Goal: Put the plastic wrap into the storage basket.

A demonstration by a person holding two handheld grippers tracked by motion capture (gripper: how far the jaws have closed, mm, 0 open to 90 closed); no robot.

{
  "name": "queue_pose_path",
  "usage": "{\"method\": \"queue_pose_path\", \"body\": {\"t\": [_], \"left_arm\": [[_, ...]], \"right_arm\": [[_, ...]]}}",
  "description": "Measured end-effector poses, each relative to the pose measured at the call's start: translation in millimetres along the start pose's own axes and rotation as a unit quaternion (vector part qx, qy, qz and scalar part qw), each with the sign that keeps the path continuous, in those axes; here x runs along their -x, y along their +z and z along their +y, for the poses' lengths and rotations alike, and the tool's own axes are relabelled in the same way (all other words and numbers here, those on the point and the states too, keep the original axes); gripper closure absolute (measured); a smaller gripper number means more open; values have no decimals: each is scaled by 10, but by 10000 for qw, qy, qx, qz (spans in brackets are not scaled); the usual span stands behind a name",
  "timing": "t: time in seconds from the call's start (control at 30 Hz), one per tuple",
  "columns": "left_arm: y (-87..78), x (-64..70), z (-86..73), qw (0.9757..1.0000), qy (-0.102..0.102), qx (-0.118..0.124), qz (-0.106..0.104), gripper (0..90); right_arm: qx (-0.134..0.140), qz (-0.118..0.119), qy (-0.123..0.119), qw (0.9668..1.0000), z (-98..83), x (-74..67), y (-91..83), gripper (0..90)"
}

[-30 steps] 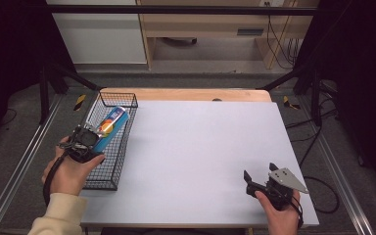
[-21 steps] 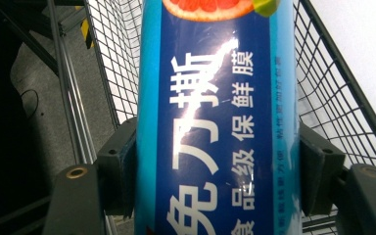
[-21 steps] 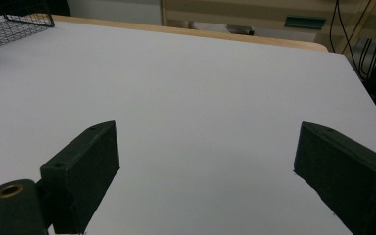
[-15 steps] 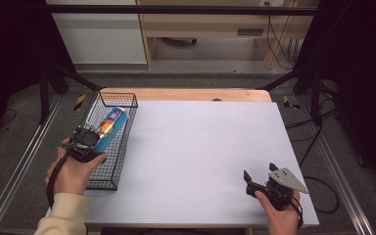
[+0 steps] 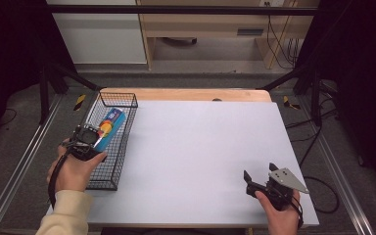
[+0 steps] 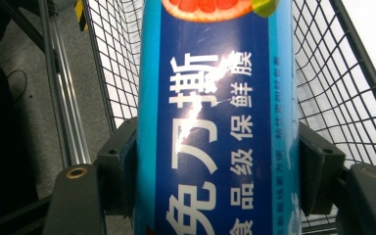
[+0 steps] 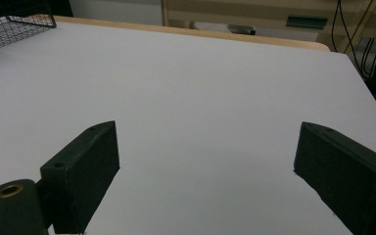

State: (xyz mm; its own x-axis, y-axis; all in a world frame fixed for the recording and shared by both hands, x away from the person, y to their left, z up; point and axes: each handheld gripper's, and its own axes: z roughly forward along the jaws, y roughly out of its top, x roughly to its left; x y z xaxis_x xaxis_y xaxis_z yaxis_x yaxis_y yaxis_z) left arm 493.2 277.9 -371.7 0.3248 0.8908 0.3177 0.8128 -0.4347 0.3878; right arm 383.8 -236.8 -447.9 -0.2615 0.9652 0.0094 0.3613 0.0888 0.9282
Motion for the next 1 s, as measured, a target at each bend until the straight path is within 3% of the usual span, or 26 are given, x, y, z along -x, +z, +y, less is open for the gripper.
{"method": "queue_pose_path", "body": {"t": [0.47,0.73,1.0], "left_arm": [[78,-7,81,9993,68,-375,38,321],[117,24,117,9983,209,-517,139,320],[145,22,138,9977,220,-622,136,320]], "right_arm": [[9,6,2,10000,-2,3,1,99],[-3,25,20,10000,-1,0,2,100],[-4,19,-5,10000,-3,4,7,100]]}}
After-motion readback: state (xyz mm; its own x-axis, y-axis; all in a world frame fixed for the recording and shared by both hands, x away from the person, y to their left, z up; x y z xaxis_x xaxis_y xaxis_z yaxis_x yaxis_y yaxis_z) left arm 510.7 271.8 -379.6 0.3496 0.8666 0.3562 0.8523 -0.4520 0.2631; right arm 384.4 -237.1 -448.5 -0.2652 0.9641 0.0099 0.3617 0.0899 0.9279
